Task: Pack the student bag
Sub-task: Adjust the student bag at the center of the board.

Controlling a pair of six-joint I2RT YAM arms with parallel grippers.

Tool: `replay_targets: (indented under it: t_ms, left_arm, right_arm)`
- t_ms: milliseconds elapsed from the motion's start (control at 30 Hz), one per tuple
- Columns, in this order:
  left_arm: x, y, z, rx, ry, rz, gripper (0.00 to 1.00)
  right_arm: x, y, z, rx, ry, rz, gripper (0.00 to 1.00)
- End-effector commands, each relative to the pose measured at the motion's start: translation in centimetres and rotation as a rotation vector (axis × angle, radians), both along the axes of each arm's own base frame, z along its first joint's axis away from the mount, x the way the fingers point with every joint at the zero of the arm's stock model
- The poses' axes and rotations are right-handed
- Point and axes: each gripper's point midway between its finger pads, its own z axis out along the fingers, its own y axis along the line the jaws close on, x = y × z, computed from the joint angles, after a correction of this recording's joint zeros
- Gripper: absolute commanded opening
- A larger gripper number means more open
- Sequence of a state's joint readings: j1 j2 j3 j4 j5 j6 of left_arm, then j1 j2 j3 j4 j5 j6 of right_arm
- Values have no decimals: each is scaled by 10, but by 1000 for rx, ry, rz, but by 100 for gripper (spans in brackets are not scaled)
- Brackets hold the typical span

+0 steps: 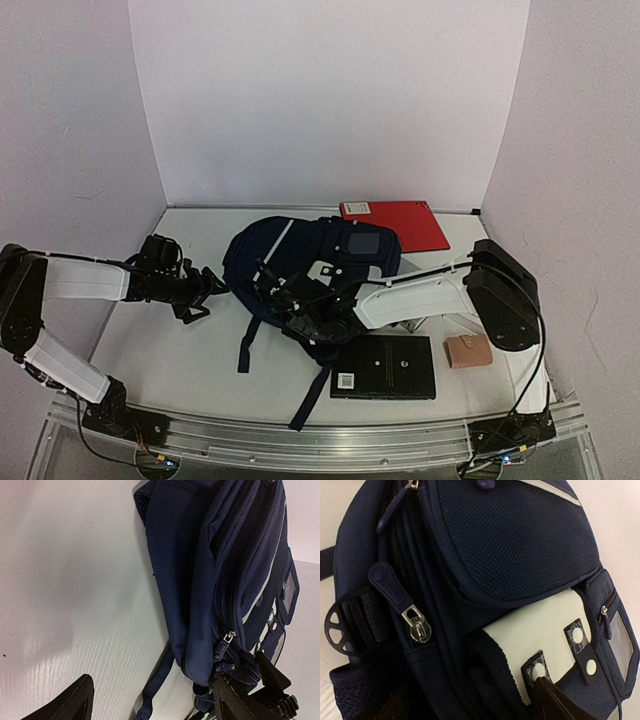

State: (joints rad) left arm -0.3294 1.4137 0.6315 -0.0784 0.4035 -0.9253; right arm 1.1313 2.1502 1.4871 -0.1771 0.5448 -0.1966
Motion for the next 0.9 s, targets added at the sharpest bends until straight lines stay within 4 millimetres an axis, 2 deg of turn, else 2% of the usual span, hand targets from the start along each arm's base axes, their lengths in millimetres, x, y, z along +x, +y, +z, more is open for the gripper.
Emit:
replay_targets:
  t_ms: [0,67,167,200,333,467,600,700,767,867]
  left_arm:
    - [0,3,13,3,-36,20,82]
    - [-2,5,15,7,-40,25,82]
    - [-3,7,17,13,-45,29,82]
    - [-4,7,18,15,-47,30,82]
    - [-6,9,20,22,-55,34,82]
    - [-6,11,21,25,-61,41,82]
    - [-5,10,24,21,-70,36,82]
    - [-4,9,32,13,-91,33,82]
    - [-2,12,45,20,-120,37,83]
    - [7,17,75,51,-187,36,85]
  right_arm:
    - [15,3,46,144,-27,-40,29]
    - [17,4,64,222,-16,-42,13]
    - [19,1,89,330,2,-38,0]
    - [19,-1,97,367,11,-36,0]
    - [19,-10,148,574,37,-8,0]
    - [20,-22,173,695,69,-1,0]
    - [16,-25,182,729,80,32,0]
    - [0,-17,184,737,120,131,0]
    - [-15,-9,183,750,177,207,0]
    - [-39,-1,171,735,240,269,0]
